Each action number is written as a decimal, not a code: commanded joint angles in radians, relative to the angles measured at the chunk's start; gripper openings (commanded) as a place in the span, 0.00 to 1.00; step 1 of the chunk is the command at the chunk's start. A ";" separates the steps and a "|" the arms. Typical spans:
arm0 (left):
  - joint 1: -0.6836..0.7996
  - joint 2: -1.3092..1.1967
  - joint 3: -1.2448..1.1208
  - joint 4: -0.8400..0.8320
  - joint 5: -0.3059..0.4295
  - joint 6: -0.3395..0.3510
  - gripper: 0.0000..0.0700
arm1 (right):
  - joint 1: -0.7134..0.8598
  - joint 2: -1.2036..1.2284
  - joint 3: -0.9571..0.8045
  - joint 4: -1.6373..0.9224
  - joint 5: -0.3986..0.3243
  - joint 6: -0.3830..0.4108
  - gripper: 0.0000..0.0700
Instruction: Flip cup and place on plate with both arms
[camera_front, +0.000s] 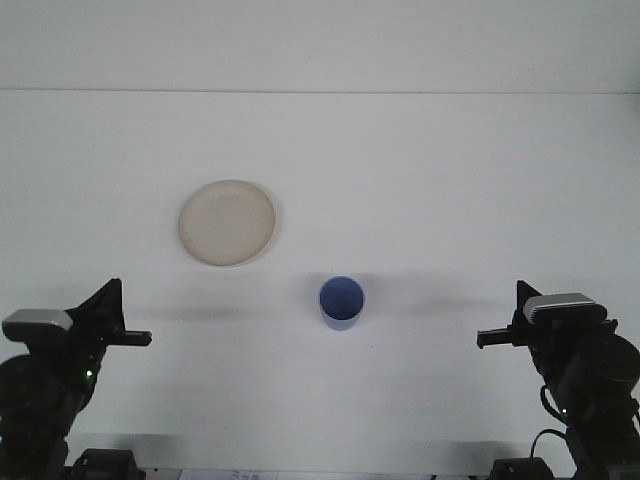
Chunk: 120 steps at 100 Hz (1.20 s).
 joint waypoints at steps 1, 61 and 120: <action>0.000 0.111 0.125 -0.087 -0.004 0.034 0.02 | 0.002 0.003 0.010 0.008 -0.001 0.014 0.00; -0.004 0.392 0.317 -0.233 0.006 0.030 0.79 | 0.002 0.003 0.010 0.008 -0.001 0.014 0.00; -0.510 0.916 0.618 -0.229 0.135 -0.063 0.79 | 0.002 0.003 0.010 0.008 -0.001 0.014 0.00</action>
